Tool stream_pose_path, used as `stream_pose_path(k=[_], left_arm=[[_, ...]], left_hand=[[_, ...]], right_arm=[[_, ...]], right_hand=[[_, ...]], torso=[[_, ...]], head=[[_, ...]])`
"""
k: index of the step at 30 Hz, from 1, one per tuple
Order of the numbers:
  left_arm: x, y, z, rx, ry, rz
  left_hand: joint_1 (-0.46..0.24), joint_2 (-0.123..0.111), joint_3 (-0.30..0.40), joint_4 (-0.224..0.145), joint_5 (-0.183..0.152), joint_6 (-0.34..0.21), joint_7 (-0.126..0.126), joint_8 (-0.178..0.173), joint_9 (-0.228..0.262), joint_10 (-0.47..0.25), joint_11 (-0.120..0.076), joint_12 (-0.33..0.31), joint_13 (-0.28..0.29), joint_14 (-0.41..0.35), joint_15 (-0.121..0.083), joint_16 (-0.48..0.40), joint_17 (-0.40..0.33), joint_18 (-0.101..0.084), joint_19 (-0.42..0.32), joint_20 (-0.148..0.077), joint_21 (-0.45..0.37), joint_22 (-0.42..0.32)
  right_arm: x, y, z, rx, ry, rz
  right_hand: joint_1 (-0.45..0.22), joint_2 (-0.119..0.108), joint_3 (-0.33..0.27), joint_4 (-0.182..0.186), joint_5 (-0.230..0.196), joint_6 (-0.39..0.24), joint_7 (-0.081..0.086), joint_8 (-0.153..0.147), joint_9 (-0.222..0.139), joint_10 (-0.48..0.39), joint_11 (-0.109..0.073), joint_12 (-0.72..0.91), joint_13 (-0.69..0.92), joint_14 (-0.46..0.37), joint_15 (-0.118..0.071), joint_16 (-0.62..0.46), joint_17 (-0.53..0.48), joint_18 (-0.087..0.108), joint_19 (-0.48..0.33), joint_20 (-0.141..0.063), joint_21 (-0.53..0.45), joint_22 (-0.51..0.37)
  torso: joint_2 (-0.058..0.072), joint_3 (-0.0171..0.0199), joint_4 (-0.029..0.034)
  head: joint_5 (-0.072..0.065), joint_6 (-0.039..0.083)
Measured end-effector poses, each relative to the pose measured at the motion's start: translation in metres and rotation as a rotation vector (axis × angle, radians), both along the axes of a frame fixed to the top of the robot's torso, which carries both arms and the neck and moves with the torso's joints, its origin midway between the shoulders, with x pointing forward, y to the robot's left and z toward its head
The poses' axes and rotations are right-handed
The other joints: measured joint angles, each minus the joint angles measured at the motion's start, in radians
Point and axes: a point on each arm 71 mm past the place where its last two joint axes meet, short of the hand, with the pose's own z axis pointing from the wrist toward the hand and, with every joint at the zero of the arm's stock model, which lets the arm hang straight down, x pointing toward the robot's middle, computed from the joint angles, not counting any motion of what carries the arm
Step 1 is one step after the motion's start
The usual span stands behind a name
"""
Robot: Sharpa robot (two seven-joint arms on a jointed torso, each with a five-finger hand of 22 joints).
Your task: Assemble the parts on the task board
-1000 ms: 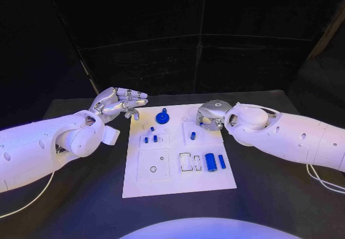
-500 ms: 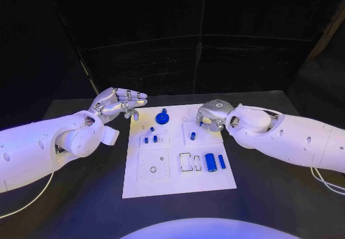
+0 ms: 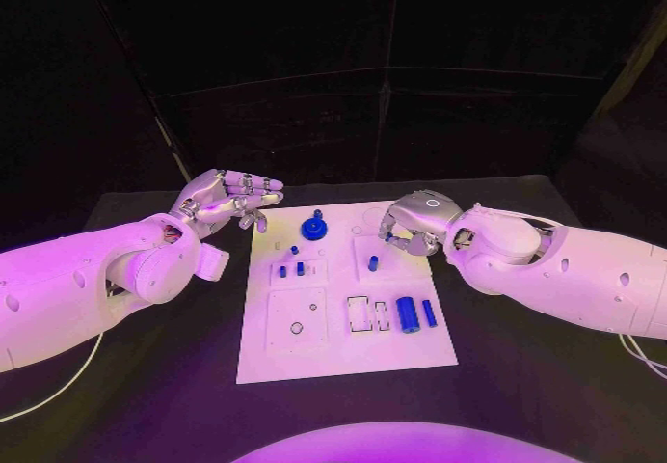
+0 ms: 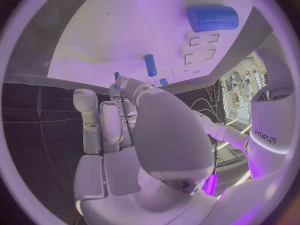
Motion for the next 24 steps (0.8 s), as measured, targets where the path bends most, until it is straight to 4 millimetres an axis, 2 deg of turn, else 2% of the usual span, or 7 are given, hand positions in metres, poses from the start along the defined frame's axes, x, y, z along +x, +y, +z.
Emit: stream_pose_path(k=[4,12,20,24], left_arm=[[0.0,0.0,0.0,0.0,0.0,0.001],[0.0,-0.002,0.0,-0.002,0.001,-0.005],[0.001,-0.009,-0.001,-0.006,0.001,-0.02],[0.003,-0.014,-0.001,-0.008,0.001,-0.026]], left_hand=[[0.0,0.0,-0.003,-0.003,0.0,0.0,0.0,0.0,0.0,0.0,0.0,0.001,0.0,0.0,0.0,0.0,0.0,0.0,0.0,0.0,0.0,-0.001],[-0.004,0.004,-0.003,-0.003,0.0,0.0,0.0,0.0,0.0,-0.004,0.004,0.004,0.0,0.0,0.0,0.0,0.0,0.0,0.0,0.0,0.0,-0.002],[-0.004,0.004,-0.009,0.003,0.0,0.0,0.0,0.0,0.0,-0.004,0.004,0.004,0.0,0.0,0.0,0.0,-0.001,0.0,0.0,0.0,-0.004,-0.004],[-0.008,0.008,-0.009,0.003,0.0,0.0,0.0,0.0,0.0,-0.004,0.004,0.004,0.0,0.0,0.0,0.0,-0.002,0.0,0.0,0.0,-0.004,-0.003]], right_arm=[[-0.012,0.005,0.007,0.036,-0.002,0.023],[-0.03,0.03,0.02,0.113,0.008,0.089],[-0.035,0.069,0.021,0.169,0.039,0.153],[-0.04,0.085,0.009,0.182,0.078,0.175]], right_hand=[[0.0,0.0,0.003,-0.003,0.0,0.0,0.0,0.0,0.0,0.0,0.0,-0.002,0.0,0.0,0.0,0.0,0.0,0.0,0.0,0.0,0.0,0.003],[0.0,0.0,0.003,-0.003,-0.002,0.0,0.0,-0.002,-0.001,0.0,0.0,0.001,0.0,0.0,0.0,0.004,0.0,0.0,0.0,0.0,0.004,0.003],[-0.004,-0.004,0.009,-0.009,-0.003,0.0,0.0,-0.004,-0.002,0.0,0.0,0.001,-0.001,0.0,0.0,0.004,-0.002,0.0,0.0,0.0,0.004,0.002],[-0.004,-0.004,0.01,-0.01,-0.002,0.0,0.0,-0.005,-0.002,0.0,0.0,0.001,-0.001,0.0,0.0,0.004,-0.003,0.0,0.0,0.0,0.004,0.002]], torso=[[0.0,-0.0006,0.0],[0.0,-0.0008,0.0006],[0.0,-0.0012,0.0017],[0.0,-0.0012,0.0007]], head=[[0.007,-0.001],[0.02,-0.002],[0.062,-0.013],[0.088,-0.019]])
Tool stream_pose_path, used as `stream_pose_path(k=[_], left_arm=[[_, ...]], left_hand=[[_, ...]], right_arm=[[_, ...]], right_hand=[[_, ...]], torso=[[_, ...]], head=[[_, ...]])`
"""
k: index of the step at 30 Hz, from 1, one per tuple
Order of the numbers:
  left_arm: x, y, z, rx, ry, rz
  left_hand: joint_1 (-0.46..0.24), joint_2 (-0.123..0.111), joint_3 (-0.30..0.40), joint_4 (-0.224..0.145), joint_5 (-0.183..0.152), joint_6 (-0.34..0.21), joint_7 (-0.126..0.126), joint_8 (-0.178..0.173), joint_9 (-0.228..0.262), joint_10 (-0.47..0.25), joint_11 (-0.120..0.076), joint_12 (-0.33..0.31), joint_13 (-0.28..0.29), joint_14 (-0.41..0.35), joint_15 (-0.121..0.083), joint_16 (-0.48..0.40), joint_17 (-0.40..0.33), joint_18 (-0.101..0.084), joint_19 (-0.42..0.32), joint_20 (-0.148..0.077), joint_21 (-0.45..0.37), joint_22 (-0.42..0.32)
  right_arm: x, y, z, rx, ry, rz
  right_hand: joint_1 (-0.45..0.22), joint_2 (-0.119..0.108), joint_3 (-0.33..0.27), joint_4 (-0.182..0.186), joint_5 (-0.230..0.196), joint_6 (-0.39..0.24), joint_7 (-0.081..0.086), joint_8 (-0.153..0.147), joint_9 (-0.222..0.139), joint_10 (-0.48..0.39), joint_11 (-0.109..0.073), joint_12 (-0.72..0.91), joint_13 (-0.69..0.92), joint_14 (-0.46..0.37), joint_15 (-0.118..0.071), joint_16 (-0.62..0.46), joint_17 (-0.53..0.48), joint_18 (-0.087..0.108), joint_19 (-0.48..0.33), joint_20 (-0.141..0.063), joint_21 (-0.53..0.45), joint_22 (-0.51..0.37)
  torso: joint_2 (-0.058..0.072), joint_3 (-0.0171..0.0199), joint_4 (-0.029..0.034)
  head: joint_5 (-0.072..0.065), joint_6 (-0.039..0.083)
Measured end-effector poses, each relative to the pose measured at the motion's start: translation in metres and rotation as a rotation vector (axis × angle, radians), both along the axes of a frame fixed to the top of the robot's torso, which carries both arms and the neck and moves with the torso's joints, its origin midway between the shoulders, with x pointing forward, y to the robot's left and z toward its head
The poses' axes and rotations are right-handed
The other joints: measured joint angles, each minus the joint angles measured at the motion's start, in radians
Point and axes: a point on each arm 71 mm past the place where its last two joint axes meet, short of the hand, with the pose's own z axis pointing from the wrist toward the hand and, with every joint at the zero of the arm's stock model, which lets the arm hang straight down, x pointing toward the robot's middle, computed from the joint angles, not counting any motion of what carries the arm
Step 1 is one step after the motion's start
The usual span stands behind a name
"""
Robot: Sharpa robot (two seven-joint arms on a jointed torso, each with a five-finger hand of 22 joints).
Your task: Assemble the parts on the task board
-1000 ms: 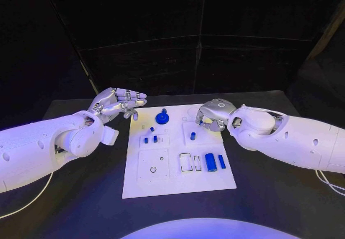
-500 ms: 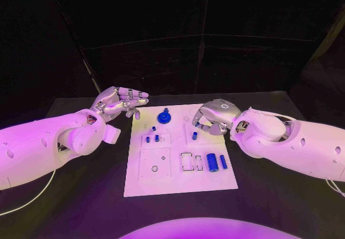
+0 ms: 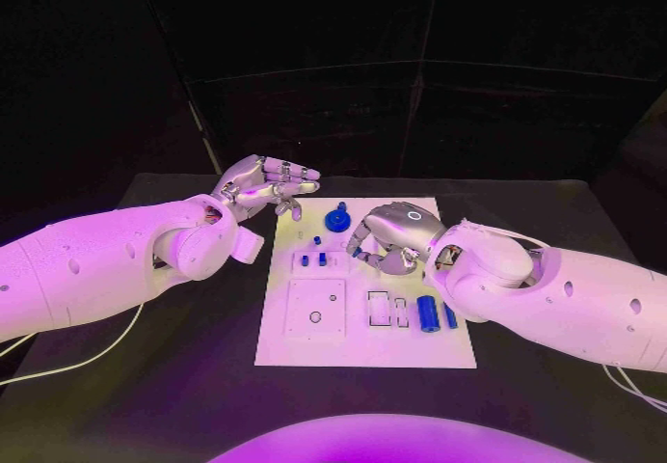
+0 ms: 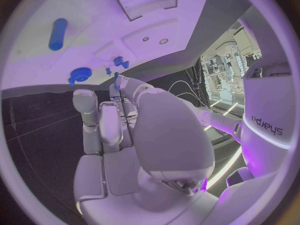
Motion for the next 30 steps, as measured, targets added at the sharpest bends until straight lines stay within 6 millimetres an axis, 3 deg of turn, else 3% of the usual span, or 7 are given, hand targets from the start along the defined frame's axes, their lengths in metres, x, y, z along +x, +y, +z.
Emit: stream_pose_path(k=[5,13,30], left_arm=[[0.002,-0.004,-0.001,-0.001,0.0,-0.006],[0.004,-0.008,-0.001,-0.003,0.002,-0.016],[0.005,-0.011,-0.003,-0.004,0.01,-0.031]], left_hand=[[0.0,0.0,0.0,0.0,0.0,0.0,0.0,0.0,0.0,0.0,0.0,0.0,0.0,0.0,0.0,0.0,0.0,0.0,0.0,0.0,0.0,0.0],[0.0,0.0,-0.003,0.003,0.0,0.0,0.0,0.0,0.0,0.0,0.0,0.004,0.0,-0.004,0.004,0.0,-0.001,0.0,0.0,0.0,0.0,-0.001],[0.0,0.0,-0.005,0.005,0.0,0.0,0.0,0.0,0.0,0.0,0.0,0.004,0.0,-0.007,0.0,0.0,-0.002,0.0,0.0,0.0,0.0,-0.002]], right_arm=[[-0.007,0.017,-0.017,0.001,0.048,0.027],[-0.011,0.032,-0.032,-0.007,0.086,0.047],[-0.014,0.04,-0.045,-0.034,0.125,0.06]], right_hand=[[-0.004,-0.004,0.0,-0.005,0.0,0.0,0.0,-0.004,-0.001,0.0,0.0,0.0,0.0,0.0,0.0,0.0,0.0,0.0,0.0,0.0,0.0,-0.001],[-0.004,-0.004,0.0,-0.006,0.0,-0.002,0.002,-0.004,-0.002,0.0,0.0,0.0,0.0,0.0,0.0,0.0,-0.001,0.0,0.0,0.0,0.0,-0.002],[-0.005,-0.005,0.006,-0.011,0.0,-0.004,0.004,-0.004,-0.003,0.0,0.0,-0.007,-0.002,0.0,0.0,0.0,-0.003,0.0,0.0,0.0,0.0,-0.002]], torso=[[0.0,0.0001,-0.0022],[0.0,0.0005,-0.0012],[0.001,0.0004,0.0]], head=[[0.029,-0.008],[0.054,-0.021],[0.073,-0.045]])
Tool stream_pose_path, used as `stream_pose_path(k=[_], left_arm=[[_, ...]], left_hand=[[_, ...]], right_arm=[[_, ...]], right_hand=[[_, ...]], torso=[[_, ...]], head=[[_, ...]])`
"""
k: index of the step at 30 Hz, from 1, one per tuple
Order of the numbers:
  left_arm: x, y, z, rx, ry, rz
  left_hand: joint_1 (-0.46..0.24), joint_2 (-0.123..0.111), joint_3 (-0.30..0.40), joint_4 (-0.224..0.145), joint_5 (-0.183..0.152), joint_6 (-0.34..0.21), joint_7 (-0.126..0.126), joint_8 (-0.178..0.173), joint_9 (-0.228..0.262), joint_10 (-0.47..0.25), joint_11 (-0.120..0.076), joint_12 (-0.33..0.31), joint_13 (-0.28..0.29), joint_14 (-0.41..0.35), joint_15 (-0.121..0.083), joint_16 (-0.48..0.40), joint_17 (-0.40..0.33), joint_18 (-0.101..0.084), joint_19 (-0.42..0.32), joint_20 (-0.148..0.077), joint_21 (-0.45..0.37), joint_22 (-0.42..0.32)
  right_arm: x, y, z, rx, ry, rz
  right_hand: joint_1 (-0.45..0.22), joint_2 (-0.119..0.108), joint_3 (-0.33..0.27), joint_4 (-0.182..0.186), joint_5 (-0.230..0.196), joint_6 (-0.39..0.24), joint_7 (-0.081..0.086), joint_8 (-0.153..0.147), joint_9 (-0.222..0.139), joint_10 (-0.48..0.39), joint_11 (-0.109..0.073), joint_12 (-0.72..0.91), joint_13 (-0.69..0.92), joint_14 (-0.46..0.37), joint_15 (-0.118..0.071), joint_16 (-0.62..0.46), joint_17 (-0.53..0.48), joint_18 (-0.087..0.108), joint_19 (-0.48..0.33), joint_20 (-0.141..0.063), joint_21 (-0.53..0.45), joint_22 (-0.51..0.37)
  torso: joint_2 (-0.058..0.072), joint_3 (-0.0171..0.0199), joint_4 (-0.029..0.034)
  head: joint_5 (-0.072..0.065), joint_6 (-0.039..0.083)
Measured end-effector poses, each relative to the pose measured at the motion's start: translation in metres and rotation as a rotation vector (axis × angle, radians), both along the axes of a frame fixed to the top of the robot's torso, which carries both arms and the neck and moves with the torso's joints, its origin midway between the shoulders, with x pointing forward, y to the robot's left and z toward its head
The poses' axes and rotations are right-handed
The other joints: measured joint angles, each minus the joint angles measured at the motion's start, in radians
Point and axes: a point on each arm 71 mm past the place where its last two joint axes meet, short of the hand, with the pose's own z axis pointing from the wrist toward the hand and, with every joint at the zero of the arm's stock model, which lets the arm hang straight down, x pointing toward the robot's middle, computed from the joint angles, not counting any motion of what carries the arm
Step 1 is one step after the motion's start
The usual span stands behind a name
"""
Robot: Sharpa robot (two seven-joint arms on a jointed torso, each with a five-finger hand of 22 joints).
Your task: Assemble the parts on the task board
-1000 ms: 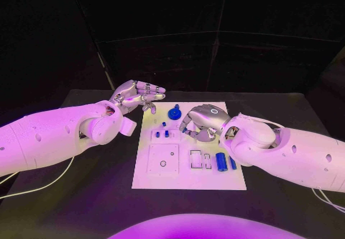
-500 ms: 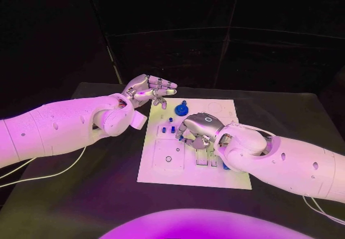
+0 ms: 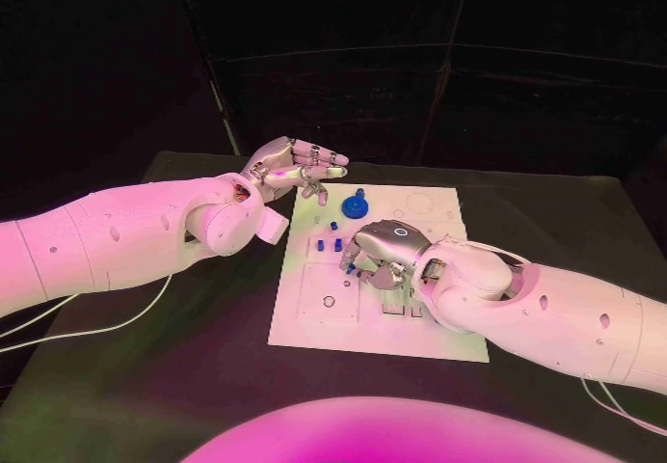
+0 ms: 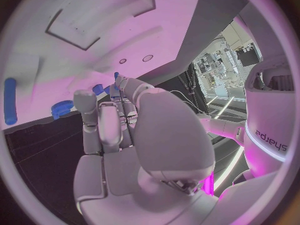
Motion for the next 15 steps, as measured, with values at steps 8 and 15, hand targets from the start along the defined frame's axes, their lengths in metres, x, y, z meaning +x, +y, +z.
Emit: stream_pose_path(k=[8,15], left_arm=[[0.0001,0.0,-0.0002,0.0,0.003,-0.002],[0.0005,0.0003,-0.0005,0.001,0.005,-0.003]], left_hand=[[0.0,0.0,0.0,0.0,0.0,0.0,0.0,0.0,0.0,0.0,0.0,0.0,0.0,0.0,0.0,0.0,-0.001,0.0,0.0,0.0,0.0,0.0],[0.0,0.0,0.0,0.0,0.0,0.0,0.0,0.0,0.0,0.0,0.0,0.0,0.0,0.0,0.0,0.0,-0.001,0.0,0.0,0.0,0.0,-0.001]], right_arm=[[-0.0029,0.0013,-0.0037,-0.008,0.016,0.009],[-0.0047,0.0025,-0.0057,-0.011,0.025,0.016]], right_hand=[[0.0,0.0,0.0,0.0,0.0,-0.004,0.003,0.0,0.0,0.0,0.0,-0.004,0.0,0.0,0.0,0.0,0.0,0.0,0.0,0.0,0.004,0.0],[0.0,0.0,0.0,0.0,0.0,-0.004,0.003,0.0,0.0,0.0,0.0,-0.005,0.001,0.0,0.0,0.0,0.0,0.0,0.0,0.0,0.004,0.0]], torso=[[0.0,-0.0004,-0.0001],[0.0,-0.0004,-0.0001]], head=[[0.006,-0.006],[0.009,-0.011]])
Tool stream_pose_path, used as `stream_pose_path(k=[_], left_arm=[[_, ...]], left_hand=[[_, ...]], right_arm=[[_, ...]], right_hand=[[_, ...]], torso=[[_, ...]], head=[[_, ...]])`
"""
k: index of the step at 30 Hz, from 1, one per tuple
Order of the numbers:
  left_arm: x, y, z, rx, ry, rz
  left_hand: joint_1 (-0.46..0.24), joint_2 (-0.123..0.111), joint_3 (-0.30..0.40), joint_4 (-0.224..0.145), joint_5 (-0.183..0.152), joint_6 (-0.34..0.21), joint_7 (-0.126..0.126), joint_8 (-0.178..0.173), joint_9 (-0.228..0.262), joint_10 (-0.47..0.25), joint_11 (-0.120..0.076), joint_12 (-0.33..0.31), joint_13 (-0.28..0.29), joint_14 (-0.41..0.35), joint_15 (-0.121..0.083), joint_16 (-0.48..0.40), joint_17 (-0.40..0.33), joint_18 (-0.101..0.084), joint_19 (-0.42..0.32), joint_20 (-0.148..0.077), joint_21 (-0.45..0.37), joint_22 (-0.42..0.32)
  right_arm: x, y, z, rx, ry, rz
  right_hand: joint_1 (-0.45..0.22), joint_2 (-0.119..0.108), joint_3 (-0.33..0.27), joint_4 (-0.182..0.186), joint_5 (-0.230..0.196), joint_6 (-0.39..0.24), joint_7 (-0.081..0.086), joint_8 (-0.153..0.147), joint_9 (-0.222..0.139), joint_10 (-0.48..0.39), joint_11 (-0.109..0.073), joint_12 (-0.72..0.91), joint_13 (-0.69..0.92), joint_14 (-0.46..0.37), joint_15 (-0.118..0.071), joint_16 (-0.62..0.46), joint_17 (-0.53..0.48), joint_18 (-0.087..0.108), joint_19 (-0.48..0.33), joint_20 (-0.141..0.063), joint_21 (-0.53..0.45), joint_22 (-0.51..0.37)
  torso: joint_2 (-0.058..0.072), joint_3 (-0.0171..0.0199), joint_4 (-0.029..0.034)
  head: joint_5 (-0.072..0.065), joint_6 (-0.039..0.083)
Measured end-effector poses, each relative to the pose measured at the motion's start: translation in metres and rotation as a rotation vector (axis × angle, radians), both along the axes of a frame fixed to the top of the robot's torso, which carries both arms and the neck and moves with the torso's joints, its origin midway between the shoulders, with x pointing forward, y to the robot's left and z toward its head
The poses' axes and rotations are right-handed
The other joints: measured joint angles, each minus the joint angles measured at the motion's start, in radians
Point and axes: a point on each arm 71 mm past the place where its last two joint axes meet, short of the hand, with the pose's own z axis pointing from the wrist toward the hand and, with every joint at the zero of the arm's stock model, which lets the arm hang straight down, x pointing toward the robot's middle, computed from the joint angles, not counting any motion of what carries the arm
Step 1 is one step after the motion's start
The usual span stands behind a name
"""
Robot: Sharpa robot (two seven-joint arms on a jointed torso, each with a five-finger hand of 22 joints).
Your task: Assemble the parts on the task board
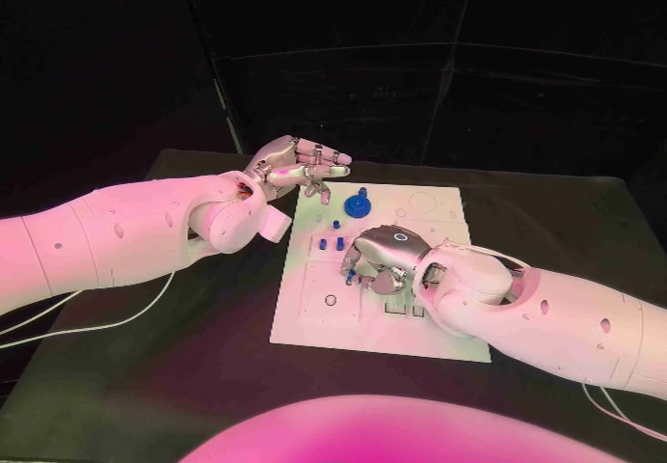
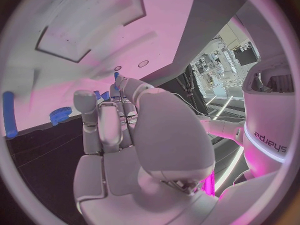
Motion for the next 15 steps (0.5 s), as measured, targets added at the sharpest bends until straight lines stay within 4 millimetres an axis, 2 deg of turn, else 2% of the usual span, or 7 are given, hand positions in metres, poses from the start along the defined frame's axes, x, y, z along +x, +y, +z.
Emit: stream_pose_path(k=[15], left_arm=[[0.0005,-0.0006,-0.0005,0.001,0.003,-0.003]], left_hand=[[-0.004,0.004,0.0,0.0,0.0,0.0,0.0,0.0,0.0,0.0,0.0,0.004,0.0,0.0,0.0,0.0,-0.002,0.0,0.0,0.0,-0.004,-0.001]], right_arm=[[-0.0018,0.0013,-0.0034,-0.005,0.015,0.01]], right_hand=[[0.0,0.0,0.0,0.0,-0.001,0.0,0.0,0.0,-0.001,0.0,0.0,-0.004,0.0,0.0,0.0,0.0,0.0,0.0,0.0,0.0,0.0,0.0]], torso=[[0.0,-0.0002,-0.0006]], head=[[0.002,-0.005]])
